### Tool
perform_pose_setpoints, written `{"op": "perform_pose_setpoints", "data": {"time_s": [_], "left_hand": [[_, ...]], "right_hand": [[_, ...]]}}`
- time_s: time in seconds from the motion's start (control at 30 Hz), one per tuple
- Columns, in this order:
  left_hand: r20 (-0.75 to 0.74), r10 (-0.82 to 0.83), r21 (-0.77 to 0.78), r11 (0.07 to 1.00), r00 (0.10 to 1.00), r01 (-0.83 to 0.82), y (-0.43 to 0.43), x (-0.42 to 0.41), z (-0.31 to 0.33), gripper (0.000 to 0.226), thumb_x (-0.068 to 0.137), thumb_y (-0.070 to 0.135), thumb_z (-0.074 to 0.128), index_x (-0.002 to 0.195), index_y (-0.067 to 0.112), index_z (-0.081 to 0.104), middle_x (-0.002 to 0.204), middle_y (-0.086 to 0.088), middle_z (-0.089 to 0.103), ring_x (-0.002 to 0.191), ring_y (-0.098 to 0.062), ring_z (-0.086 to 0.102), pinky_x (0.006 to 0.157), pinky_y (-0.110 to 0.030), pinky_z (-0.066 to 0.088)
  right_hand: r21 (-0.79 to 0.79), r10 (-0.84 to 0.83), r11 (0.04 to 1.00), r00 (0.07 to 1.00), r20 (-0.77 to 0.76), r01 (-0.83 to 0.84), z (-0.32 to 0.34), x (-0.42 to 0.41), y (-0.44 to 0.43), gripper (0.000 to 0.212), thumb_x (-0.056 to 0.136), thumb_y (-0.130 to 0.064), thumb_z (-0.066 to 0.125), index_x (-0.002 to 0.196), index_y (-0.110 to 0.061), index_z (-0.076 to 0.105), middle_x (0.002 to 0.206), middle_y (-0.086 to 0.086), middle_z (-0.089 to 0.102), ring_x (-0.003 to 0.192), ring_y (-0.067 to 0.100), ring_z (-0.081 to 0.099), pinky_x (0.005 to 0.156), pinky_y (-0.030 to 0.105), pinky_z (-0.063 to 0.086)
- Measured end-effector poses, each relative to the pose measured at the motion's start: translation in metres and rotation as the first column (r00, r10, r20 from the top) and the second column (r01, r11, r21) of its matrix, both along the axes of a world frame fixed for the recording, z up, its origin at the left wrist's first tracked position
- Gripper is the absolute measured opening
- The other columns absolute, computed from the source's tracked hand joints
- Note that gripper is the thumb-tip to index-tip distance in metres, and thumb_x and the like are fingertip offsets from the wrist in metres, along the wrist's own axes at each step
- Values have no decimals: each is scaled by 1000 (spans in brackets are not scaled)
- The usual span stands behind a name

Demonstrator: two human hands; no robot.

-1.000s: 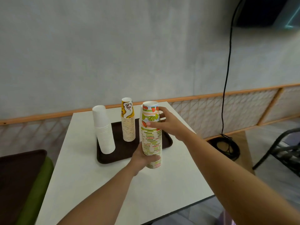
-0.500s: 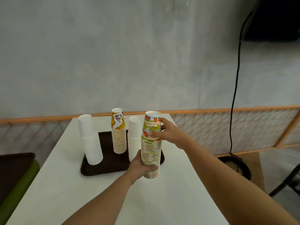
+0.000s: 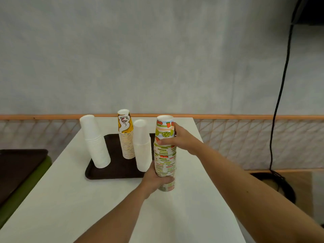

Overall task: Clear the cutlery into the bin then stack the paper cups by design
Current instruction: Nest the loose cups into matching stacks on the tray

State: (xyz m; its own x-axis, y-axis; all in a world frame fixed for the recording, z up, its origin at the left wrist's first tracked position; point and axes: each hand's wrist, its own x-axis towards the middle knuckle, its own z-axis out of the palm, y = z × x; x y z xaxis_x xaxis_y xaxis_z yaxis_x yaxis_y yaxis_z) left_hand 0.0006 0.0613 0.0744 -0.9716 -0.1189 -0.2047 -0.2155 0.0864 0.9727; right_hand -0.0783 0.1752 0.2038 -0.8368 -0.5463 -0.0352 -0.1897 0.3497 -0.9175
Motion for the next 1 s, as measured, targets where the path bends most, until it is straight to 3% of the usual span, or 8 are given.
{"op": "perform_pose_setpoints", "data": {"time_s": [0.33, 0.6, 0.73, 1.0], "left_hand": [[16, -28, -22, 999, 999, 28, -24, -32, -12, 87, 61, 16, 85, 134, 27, 39, 127, 6, 57, 120, -18, 53, 106, -40, 39], [32, -13, -35, 999, 999, 14, -25, -42, -19, 83, 64, 14, 84, 134, 26, 39, 124, 6, 57, 114, -15, 53, 102, -35, 39], [63, 29, -31, 999, 998, -27, -25, -47, -23, 84, 64, 14, 84, 133, 27, 39, 126, 5, 57, 119, -17, 52, 106, -40, 38], [102, 179, -28, 984, 979, -177, -21, -53, -30, 78, 63, 12, 84, 125, 33, 43, 121, 6, 59, 116, -16, 54, 103, -38, 41]], "right_hand": [[-104, -21, 994, 999, 30, 24, 12, -37, -18, 50, 73, -21, 79, 115, -25, 51, 113, 1, 66, 102, 19, 64, 88, 37, 53], [-127, -13, 992, 999, 40, 18, 11, -62, -13, 51, 72, -20, 79, 117, -19, 54, 110, 3, 67, 99, 20, 66, 84, 37, 56], [-218, 16, 976, 998, 54, -4, 20, -79, -12, 50, 74, -15, 77, 118, -17, 52, 108, 2, 67, 98, 18, 66, 74, 29, 56], [-403, -49, 913, 997, 65, 71, 28, -132, -16, 43, 76, -9, 75, 113, -16, 53, 102, 0, 67, 94, 16, 66, 74, 28, 54]]}}
